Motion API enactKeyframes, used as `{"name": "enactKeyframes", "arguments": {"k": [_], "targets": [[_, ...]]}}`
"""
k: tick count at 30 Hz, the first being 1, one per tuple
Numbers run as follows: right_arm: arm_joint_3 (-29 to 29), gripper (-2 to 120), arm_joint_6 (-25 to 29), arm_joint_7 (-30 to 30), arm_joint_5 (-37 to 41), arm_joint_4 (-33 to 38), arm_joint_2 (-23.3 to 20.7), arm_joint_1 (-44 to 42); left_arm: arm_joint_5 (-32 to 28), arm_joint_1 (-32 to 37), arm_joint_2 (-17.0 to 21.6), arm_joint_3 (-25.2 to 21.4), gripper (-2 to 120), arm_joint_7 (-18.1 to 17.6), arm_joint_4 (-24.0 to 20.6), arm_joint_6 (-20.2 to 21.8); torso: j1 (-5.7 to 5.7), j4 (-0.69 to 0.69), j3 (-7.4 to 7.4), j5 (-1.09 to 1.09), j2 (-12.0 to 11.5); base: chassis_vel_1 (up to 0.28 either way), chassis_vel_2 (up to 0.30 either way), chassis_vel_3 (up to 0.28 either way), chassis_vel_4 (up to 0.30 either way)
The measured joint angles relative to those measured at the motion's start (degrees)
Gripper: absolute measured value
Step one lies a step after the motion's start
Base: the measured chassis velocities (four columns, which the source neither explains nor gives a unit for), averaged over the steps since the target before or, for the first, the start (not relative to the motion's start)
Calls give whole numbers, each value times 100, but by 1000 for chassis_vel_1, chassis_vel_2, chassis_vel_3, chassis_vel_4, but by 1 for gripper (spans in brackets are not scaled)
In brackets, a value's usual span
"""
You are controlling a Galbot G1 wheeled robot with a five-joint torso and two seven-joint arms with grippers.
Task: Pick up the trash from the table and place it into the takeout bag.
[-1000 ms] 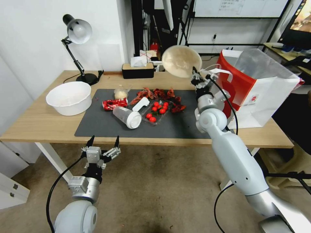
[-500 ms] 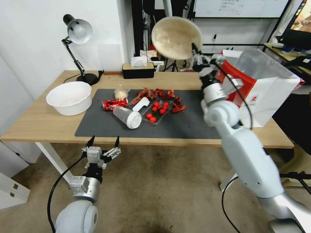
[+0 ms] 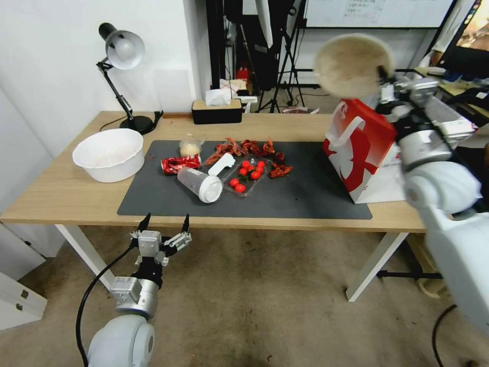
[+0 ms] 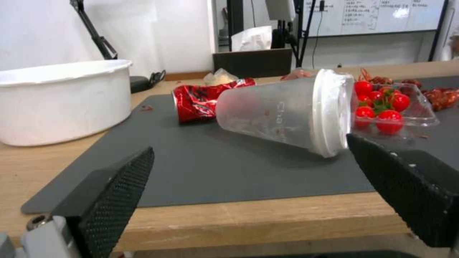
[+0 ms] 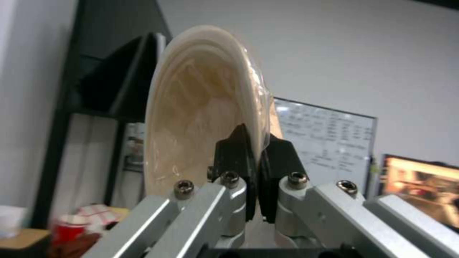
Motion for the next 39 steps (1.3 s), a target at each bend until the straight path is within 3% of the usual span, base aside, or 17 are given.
{"name": "enactKeyframes", "arguments": {"k": [13,15,17,20,28,30,32,36,39], "targets": [[544,0,-38,-38,-169,-23,-64,-268,3,15,16,19,100,6,-25,-2,0,2,0,-2,0,0,0,0,0],[746,10,-101,-87,-270,-15,-88,-478,12,19,19,33,100,10,-35,-2,0,3,0,-1,0,0,0,0,0],[746,10,-101,-87,-270,-15,-88,-478,12,19,19,33,100,10,-35,-2,0,3,0,-1,0,0,0,0,0],[901,31,-293,-77,-426,18,-42,-867,76,43,22,42,100,16,-47,-37,0,2,0,2,0,0,0,0,0],[721,59,-358,140,-419,-198,-46,-643,120,41,4,45,100,20,-48,-44,0,2,0,-2,0,0,0,0,0],[707,61,-353,154,-393,-198,-49,-608,121,38,4,45,100,20,-46,-43,0,2,0,-1,0,0,0,0,0],[644,74,-63,29,392,48,-120,-503,121,27,6,40,100,20,-37,-43,0,2,1,-2,0,0,0,0,0],[629,88,516,-499,1748,562,-237,-574,121,24,20,33,100,21,-21,-41,0,3,0,-3,0,0,0,0,0],[626,96,870,-992,2180,912,-275,-902,105,25,43,19,100,20,-18,-41,0,2,0,-2,0,0,0,0,0]]}}
